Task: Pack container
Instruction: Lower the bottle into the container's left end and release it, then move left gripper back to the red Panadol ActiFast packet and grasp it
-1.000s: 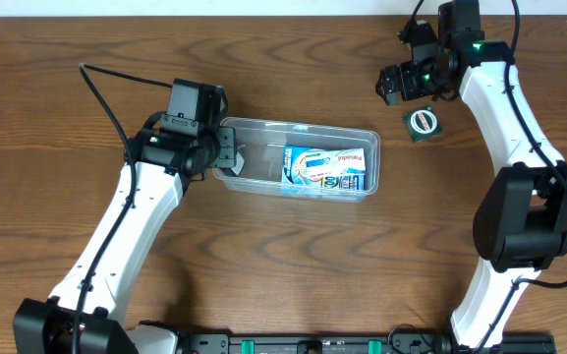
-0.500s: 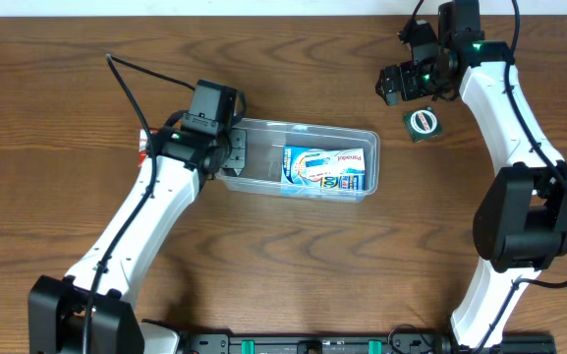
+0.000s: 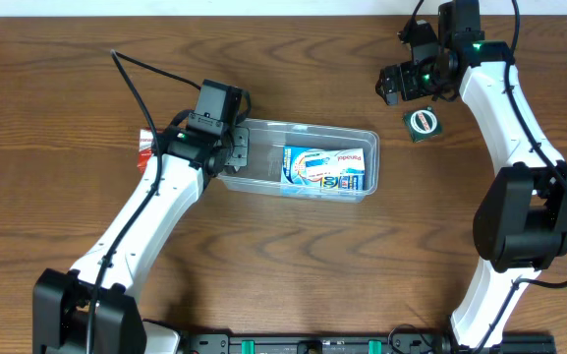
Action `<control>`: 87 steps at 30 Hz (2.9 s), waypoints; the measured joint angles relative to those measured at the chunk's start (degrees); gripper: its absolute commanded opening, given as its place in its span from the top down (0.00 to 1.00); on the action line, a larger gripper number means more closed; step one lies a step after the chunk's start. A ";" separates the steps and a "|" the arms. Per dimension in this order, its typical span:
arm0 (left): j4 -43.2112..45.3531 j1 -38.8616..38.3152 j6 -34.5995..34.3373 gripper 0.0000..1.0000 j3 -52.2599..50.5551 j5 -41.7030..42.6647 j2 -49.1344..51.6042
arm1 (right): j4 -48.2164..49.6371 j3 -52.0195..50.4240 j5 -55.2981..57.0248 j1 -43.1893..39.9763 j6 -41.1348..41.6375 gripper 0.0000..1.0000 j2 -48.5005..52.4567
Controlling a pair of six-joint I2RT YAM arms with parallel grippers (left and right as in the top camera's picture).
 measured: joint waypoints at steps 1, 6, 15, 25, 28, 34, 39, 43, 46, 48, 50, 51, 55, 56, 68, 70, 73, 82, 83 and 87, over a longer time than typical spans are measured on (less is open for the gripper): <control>0.04 0.00 0.00 0.94 0.00 -0.04 0.24 | 0.00 0.00 0.00 0.00 0.00 0.01 0.00; 0.22 -0.04 0.00 0.94 0.00 -0.20 1.75 | 0.00 0.00 0.00 0.00 0.00 0.01 0.00; 0.61 -0.04 0.00 0.94 0.00 -0.20 4.33 | 0.00 0.00 0.00 0.00 0.00 0.01 0.00; 0.79 -0.09 0.07 0.65 0.11 -0.52 4.79 | 0.00 0.00 -0.02 0.00 0.00 0.01 0.00; 0.79 -0.09 0.07 0.67 0.11 -1.05 4.90 | 0.00 0.00 0.00 0.00 0.00 0.01 0.00; 0.94 -0.11 0.61 0.89 0.33 -1.14 4.92 | 0.00 0.00 0.00 0.00 0.00 0.01 0.00; 0.87 -0.11 0.66 0.89 0.35 -1.11 4.94 | 0.00 0.00 0.00 0.00 0.00 0.01 0.00; 0.85 -0.11 -0.24 0.89 0.35 -1.16 4.92 | 0.00 0.00 0.00 0.00 0.00 0.01 0.00; 0.83 -0.09 -1.18 0.89 0.35 -1.29 4.92 | 0.00 0.00 0.00 0.00 0.00 0.01 0.00; 0.83 -0.09 -1.81 0.90 0.35 -1.40 4.94 | 0.00 0.00 -0.02 0.00 0.00 0.01 0.00; 0.83 -0.09 -2.19 0.89 0.35 -1.46 4.94 | 0.00 0.00 0.00 0.00 0.00 0.01 0.00; 0.83 -0.09 -2.36 0.89 0.35 -1.49 4.94 | 0.00 0.00 0.00 0.00 0.00 0.01 0.00; 0.83 -0.09 -3.82 0.77 0.35 -1.90 4.94 | 0.00 0.00 -0.02 0.00 0.00 0.01 0.00; 0.81 -0.09 -3.96 0.69 0.35 -1.92 4.94 | 0.00 0.00 0.00 0.00 0.00 0.01 0.00; 0.31 -0.09 -5.18 0.55 0.35 -2.78 4.96 | 0.00 0.00 0.00 0.00 0.00 0.01 0.00; 0.31 -0.09 -5.16 0.53 0.35 -2.78 4.96 | 0.00 0.00 -0.02 0.00 0.00 0.01 0.00; 0.31 -0.09 -5.20 0.50 0.35 -2.80 4.96 | 0.00 0.00 -0.02 0.02 0.00 0.01 0.00; 0.35 0.00 -4.00 0.49 0.35 -3.02 1.81 | 0.00 0.00 0.00 0.00 0.00 0.01 0.00; 0.33 0.15 -3.45 0.46 0.35 -3.37 0.96 | 0.00 0.00 -0.02 0.00 0.00 0.01 0.00; -0.79 3.10 -1.81 0.36 0.35 -5.51 -2.71 | 0.00 0.00 -0.02 0.00 0.00 0.01 0.00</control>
